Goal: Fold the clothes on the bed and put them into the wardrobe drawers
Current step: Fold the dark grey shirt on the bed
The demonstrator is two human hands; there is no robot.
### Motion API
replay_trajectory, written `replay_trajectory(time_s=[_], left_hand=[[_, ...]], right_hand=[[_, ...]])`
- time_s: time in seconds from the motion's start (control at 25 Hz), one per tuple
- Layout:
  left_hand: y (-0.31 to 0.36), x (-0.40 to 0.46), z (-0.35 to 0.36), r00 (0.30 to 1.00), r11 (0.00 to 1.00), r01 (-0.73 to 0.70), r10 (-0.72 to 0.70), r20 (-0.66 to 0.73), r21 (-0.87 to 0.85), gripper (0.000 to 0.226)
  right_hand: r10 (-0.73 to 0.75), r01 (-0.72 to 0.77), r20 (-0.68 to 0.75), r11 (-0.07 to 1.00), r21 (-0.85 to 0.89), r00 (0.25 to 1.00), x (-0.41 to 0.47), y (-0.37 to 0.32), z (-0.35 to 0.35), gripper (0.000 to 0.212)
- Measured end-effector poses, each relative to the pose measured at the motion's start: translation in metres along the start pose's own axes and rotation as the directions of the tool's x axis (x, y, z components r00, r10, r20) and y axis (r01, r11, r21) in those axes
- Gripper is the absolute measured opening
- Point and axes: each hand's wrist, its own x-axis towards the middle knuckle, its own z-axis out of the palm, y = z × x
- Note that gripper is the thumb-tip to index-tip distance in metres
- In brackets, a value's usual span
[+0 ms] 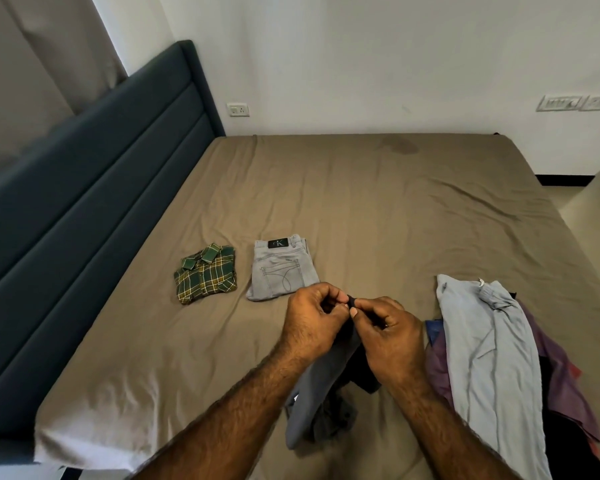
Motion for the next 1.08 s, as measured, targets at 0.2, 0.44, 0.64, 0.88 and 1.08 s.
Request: replay_trajectory(time_s=[0.2,0.44,0.64,0.88,1.08], left_hand=[[-0.005,0.003,-0.005,1.000,1.000,-0.015,0.015,0.004,-0.009,0.018],[-0.011,0.003,-0.013,0.997,0.997,0.018,-0.012,0.077,-0.073,0.013],[-0.006,-0.003,-0.021,0.988,0.983,0.046,-0.019,0.155,-0.176,0.013],[-0.008,-0.014,-0.009,0.992,0.992,-0.125,0.124,0.016,0.034,0.028],[-0.011,-0.021,-0.006,0.957,0.948,-0.284,0.289,-0.013,0.142,0.030]], right_hand=[[0.115,-0.118,0.045,0.990,0.081,0.992,0.003,0.000,0.002,0.017],[0.385,-0.497,0.325,0.758,0.423,0.864,0.012,-0.003,-0.008,0.013],[0.219,-0.262,0.208,0.943,0.208,0.953,0.003,0.001,-0.005,0.019],[0.175,-0.228,0.185,0.919,0.321,0.967,-0.002,0.012,-0.004,0.020],[0.409,-0.534,0.346,0.687,0.492,0.845,0.002,0.008,-0.002,0.009]])
